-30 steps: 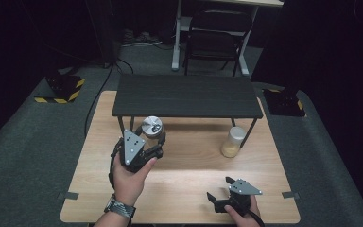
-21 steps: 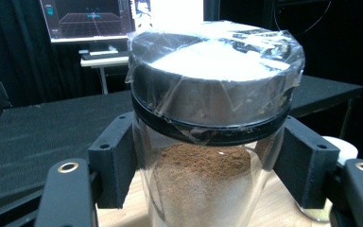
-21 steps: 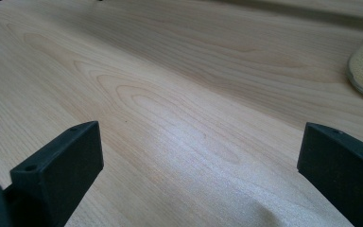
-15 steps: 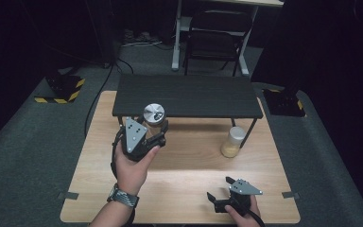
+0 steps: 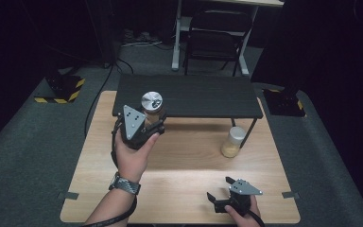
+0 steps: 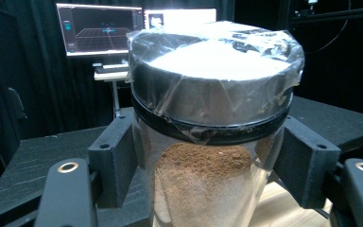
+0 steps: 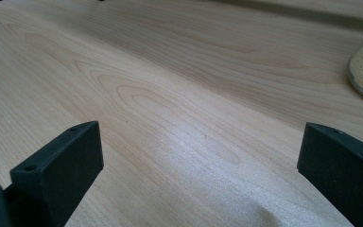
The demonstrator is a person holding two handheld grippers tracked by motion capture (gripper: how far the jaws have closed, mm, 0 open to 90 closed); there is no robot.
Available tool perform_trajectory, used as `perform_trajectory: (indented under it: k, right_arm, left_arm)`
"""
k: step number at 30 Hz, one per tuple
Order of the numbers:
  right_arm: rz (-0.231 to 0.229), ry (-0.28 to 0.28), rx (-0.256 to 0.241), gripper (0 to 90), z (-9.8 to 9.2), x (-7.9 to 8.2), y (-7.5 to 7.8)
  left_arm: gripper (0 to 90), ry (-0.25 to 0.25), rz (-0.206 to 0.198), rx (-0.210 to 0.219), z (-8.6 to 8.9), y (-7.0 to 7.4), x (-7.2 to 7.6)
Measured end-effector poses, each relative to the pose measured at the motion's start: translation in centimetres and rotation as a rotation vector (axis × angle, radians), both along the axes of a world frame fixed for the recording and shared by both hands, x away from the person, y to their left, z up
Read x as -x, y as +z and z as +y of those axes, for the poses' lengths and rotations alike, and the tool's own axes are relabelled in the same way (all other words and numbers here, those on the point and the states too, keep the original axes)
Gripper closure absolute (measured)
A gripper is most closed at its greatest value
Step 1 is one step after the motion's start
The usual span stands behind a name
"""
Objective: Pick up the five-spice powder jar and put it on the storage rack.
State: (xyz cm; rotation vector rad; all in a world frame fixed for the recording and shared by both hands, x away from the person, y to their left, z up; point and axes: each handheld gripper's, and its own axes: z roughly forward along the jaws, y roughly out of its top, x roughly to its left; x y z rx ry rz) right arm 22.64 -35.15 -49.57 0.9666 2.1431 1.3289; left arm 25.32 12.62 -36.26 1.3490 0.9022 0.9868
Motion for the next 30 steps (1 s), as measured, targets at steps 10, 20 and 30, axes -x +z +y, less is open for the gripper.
perform_trajectory:
  k: [10,20,30]
  right_arm:
    - [0.000,0.004,0.000,0.4,0.0,0.0,0.0]
    - [-0.003,0.007,0.000,0.4,-0.1,0.0,0.0]
    - [-0.004,0.013,-0.004,0.4,-0.2,0.0,-0.1]
  left_arm:
    - [30.5,0.025,-0.004,0.030,0.1,0.3,-2.6]
    - [30.5,0.053,0.023,0.018,-0.6,0.5,-4.7]
    - [30.5,0.068,0.050,0.005,-1.7,0.7,-6.4]
